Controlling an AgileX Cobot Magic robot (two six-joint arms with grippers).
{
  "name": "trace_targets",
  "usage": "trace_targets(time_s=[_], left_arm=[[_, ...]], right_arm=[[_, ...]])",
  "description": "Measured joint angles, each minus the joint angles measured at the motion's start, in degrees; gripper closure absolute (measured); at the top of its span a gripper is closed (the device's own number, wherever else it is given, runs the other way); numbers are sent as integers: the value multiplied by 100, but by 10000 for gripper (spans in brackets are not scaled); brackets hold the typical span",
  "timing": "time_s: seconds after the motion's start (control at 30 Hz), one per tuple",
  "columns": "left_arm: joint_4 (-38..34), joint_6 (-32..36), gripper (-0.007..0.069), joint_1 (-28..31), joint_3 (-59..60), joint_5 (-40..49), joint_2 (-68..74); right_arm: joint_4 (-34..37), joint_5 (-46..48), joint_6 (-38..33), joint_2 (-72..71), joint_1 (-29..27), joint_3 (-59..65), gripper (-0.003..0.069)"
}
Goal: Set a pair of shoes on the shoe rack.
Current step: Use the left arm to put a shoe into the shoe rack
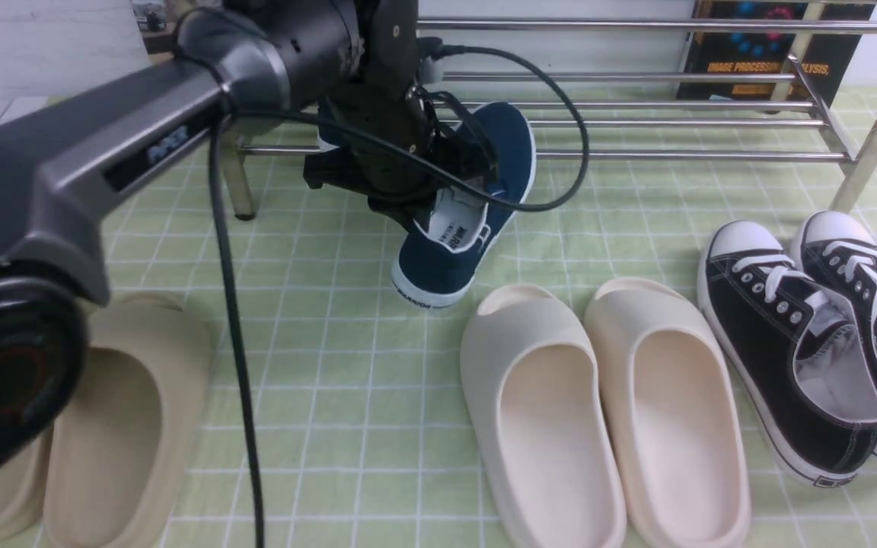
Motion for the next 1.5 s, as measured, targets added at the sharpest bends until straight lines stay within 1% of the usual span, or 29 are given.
trace_targets(time_s=[0.17,0.23,0.43,0.63,0.87,1.1,1.23,1.27,1.4,1.43,1.47,1.5], left_arm=[[-318,-1,624,287,-585,-136,330],[-519,-13,624,469,-881,-405,525],[-920,-51,624,690,-1337,-892,970],[-1030,123,624,696,-1549,-1016,1281],[-1074,269,624,707,-1591,-1738,1286],[-836,269,615,739,-1591,-1817,1286],[-799,269,575,746,-1591,-1859,1286],[-799,269,554,746,-1591,-1899,1286],[-774,269,429,746,-1638,-2057,1258],[-774,269,422,746,-1638,-2050,1252],[-754,269,370,746,-1638,-1954,1199],[-748,269,363,746,-1638,-1940,1188]], right_arm=[[0,0,0,0,0,0,412],[0,0,0,0,0,0,412],[0,0,0,0,0,0,412],[0,0,2,0,0,0,412],[0,0,2,0,0,0,412],[0,0,2,0,0,0,412],[0,0,2,0,0,0,412],[0,0,2,0,0,0,412],[0,0,2,0,0,0,412],[0,0,2,0,0,0,412],[0,0,2,0,0,0,412],[0,0,2,0,0,0,412]])
